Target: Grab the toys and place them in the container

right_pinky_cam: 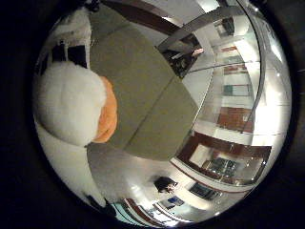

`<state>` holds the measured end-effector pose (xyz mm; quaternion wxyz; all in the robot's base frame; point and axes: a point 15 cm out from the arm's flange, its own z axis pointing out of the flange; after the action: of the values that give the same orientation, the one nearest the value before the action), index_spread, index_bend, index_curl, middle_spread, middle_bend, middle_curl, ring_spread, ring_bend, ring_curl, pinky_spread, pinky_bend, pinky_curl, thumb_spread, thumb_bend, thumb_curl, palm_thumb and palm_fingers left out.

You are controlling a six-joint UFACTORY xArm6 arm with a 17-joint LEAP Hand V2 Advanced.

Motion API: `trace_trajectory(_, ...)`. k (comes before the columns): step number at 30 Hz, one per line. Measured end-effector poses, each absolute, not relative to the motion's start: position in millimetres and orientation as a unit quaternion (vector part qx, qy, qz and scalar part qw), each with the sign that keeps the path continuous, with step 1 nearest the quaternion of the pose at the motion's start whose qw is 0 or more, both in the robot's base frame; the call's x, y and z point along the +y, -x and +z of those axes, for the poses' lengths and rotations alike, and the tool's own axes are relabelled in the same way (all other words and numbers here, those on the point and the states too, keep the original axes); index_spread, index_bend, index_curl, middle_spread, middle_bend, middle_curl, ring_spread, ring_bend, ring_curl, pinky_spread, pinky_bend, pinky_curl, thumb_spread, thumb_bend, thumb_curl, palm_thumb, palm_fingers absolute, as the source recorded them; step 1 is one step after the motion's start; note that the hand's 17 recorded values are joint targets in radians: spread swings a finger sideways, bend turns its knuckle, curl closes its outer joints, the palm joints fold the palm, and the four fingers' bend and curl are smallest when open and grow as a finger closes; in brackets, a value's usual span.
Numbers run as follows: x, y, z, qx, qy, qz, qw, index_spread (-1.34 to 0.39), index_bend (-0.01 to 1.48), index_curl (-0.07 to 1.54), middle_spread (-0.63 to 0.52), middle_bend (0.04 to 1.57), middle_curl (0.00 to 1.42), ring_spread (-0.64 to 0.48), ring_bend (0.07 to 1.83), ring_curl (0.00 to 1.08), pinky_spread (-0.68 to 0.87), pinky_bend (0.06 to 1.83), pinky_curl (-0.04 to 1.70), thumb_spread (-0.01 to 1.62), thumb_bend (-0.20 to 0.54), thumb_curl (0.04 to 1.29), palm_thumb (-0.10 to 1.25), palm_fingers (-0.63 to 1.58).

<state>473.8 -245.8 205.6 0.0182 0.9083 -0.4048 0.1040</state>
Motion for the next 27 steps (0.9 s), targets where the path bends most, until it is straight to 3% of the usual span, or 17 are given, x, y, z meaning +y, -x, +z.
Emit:
trace_trajectory(15, -123.6, -494.7, 291.5, -0.343, -0.926, 0.159, -0.005, -0.23, 1.15, 0.82, -0.15, 1.32, 0.79, -0.26, 1.27, 0.89, -0.21, 1.31, 1.01, 1.05, -0.020, 0.44, 0.87, 1.11)
trace_trajectory(27, -29.6, -476.1, 293.7, -0.300, -0.943, 0.143, -0.019, -0.23, 1.17, 0.81, -0.14, 1.32, 0.79, -0.26, 1.27, 0.89, -0.21, 1.30, 1.02, 1.05, -0.019, 0.44, 0.88, 1.11)
